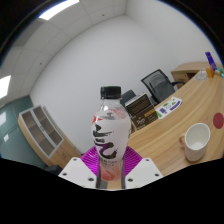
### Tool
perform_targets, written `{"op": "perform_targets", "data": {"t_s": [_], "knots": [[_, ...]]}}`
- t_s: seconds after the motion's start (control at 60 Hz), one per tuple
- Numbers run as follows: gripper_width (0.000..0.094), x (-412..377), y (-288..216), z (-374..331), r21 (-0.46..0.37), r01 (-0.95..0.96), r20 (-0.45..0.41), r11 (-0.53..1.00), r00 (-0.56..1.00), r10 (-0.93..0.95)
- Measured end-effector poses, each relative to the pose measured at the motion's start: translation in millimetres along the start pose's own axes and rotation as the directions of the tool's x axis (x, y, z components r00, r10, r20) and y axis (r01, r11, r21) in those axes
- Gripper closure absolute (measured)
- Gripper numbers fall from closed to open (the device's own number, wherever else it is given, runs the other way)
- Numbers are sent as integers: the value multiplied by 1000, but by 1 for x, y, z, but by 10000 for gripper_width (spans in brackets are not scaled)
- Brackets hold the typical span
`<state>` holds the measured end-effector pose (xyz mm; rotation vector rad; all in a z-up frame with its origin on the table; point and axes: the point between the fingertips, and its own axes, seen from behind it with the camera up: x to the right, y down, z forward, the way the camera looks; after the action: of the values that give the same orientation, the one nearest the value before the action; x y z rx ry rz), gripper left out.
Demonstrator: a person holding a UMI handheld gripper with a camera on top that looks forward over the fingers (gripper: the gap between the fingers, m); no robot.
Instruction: Pour water
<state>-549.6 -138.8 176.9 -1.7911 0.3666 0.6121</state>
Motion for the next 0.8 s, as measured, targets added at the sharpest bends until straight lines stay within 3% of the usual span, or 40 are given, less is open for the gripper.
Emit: {"op": "perform_targets", "data": {"t_s": [0.083, 0.167, 0.267, 0.55, 0.8], "knots": [[664, -11, -23, -12, -18, -340, 100, 940, 935, 340], [663, -2, -46, -24, -66, -638, 168, 767, 751, 639], [664, 17, -56, -29, -109, -839, 195, 533, 508, 839], [664, 70, -46, -42, -171, -976, 144, 138, 114, 983], [664, 64, -45, -42, -225, -946, 99, 234, 216, 971]]}}
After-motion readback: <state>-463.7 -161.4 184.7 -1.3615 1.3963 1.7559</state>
